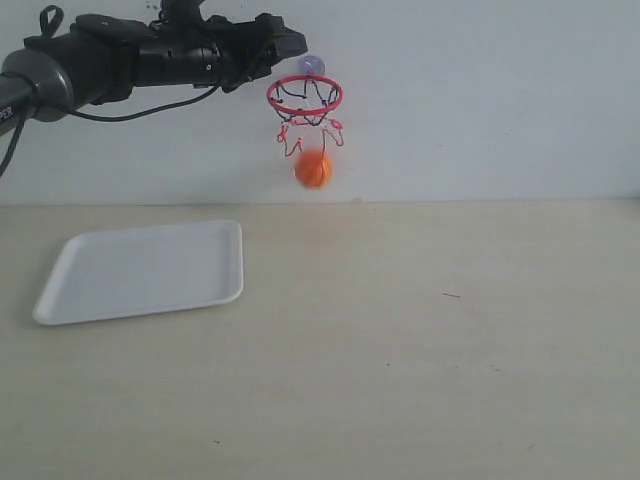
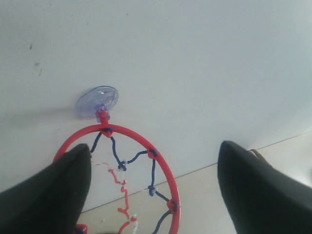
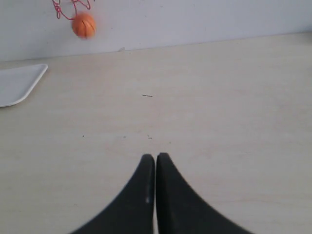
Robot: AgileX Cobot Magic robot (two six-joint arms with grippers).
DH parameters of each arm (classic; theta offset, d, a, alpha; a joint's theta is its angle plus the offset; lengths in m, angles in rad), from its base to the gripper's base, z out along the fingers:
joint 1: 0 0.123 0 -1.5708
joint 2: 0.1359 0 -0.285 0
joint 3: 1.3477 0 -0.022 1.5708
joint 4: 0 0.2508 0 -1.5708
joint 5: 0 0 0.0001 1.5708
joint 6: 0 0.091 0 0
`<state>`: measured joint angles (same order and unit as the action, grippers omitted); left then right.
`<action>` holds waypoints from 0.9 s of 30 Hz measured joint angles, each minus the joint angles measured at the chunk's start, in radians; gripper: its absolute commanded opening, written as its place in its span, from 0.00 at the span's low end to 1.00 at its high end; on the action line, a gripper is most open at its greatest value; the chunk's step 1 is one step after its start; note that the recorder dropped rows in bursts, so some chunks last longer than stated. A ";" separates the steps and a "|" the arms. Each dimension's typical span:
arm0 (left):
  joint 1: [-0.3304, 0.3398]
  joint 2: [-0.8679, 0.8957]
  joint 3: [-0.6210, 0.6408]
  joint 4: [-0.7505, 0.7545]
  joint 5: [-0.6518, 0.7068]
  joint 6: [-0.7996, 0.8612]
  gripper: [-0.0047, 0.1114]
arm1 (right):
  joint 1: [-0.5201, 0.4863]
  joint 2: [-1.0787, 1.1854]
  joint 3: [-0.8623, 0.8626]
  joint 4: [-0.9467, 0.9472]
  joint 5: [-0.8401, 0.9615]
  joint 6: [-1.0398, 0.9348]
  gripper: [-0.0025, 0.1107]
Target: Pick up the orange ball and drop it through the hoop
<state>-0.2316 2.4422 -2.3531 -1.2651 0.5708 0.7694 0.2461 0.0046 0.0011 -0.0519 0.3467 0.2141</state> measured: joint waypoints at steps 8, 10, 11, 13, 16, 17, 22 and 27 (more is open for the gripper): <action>0.000 0.000 0.000 0.000 0.000 0.000 0.61 | 0.000 0.000 0.000 0.000 0.000 0.000 0.02; 0.000 0.000 0.000 0.000 0.006 0.000 0.55 | 0.000 0.000 0.000 0.000 0.000 0.000 0.02; 0.002 0.000 0.000 0.000 0.016 0.000 0.51 | 0.000 0.000 0.000 0.000 0.000 0.000 0.02; 0.009 0.000 0.000 0.002 0.039 0.000 0.37 | 0.000 0.000 0.000 0.000 0.000 0.000 0.02; 0.035 -0.002 0.000 0.016 0.121 0.000 0.11 | 0.000 0.000 0.000 0.000 0.000 0.000 0.02; 0.046 -0.002 0.000 0.021 0.154 0.000 0.08 | 0.000 0.000 0.000 0.000 0.000 0.000 0.02; 0.091 -0.007 0.000 0.048 0.291 -0.013 0.08 | 0.000 0.000 0.000 0.000 0.000 0.000 0.02; 0.111 -0.014 0.002 0.084 0.394 -0.039 0.08 | 0.000 0.000 0.000 0.000 0.000 0.000 0.02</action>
<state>-0.1206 2.4283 -2.3514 -1.1809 0.9647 0.7302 0.2461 0.0046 0.0011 -0.0519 0.3467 0.2141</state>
